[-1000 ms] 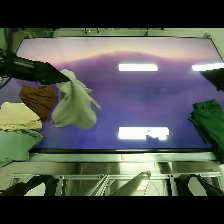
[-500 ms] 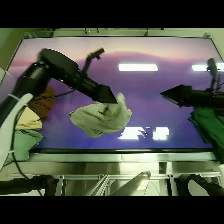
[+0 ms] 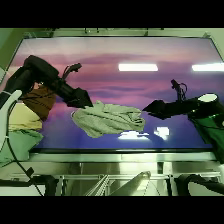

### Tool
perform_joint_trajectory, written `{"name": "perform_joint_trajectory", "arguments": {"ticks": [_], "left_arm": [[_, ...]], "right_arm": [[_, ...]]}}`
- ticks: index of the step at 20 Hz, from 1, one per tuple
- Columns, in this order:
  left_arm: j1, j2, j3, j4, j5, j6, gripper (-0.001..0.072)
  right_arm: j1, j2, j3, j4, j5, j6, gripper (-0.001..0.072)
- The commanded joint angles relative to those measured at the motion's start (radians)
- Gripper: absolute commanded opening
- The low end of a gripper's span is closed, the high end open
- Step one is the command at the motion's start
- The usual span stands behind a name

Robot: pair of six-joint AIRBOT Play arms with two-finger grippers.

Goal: Fold the shirts.

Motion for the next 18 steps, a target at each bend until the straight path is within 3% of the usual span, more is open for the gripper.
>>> {"name": "perform_joint_trajectory", "arguments": {"ticks": [1, 6, 14, 16, 17, 18], "left_arm": [[0.157, 0.035, -0.150, 0.038, -0.047, -0.010, 0.0717], [0.242, 0.005, -0.329, 0.002, -0.129, 0.055, 0.0716], [0.141, -0.129, -0.336, -0.022, -0.238, 0.072, 0.0714], [0.137, -0.142, -0.336, -0.022, -0.247, 0.072, 0.0697], [0.137, -0.144, -0.336, -0.022, -0.259, 0.072, 0.0697], [0.137, -0.144, -0.336, -0.023, -0.283, 0.072, 0.0685]], "right_arm": [[0.008, -0.087, 0.002, -0.005, -0.031, -0.009, 0.0585], [0.010, -0.121, 0.002, 0.021, -0.056, -0.035, 0.0585], [0.125, -0.177, 0.046, 0.167, -0.151, -0.079, 0.0578], [0.162, -0.221, 0.081, 0.187, -0.146, -0.080, 0.0442], [0.175, -0.235, 0.095, 0.204, -0.135, -0.080, 0.0442], [0.185, -0.246, 0.108, 0.226, -0.122, -0.081, 0.0397]]}}
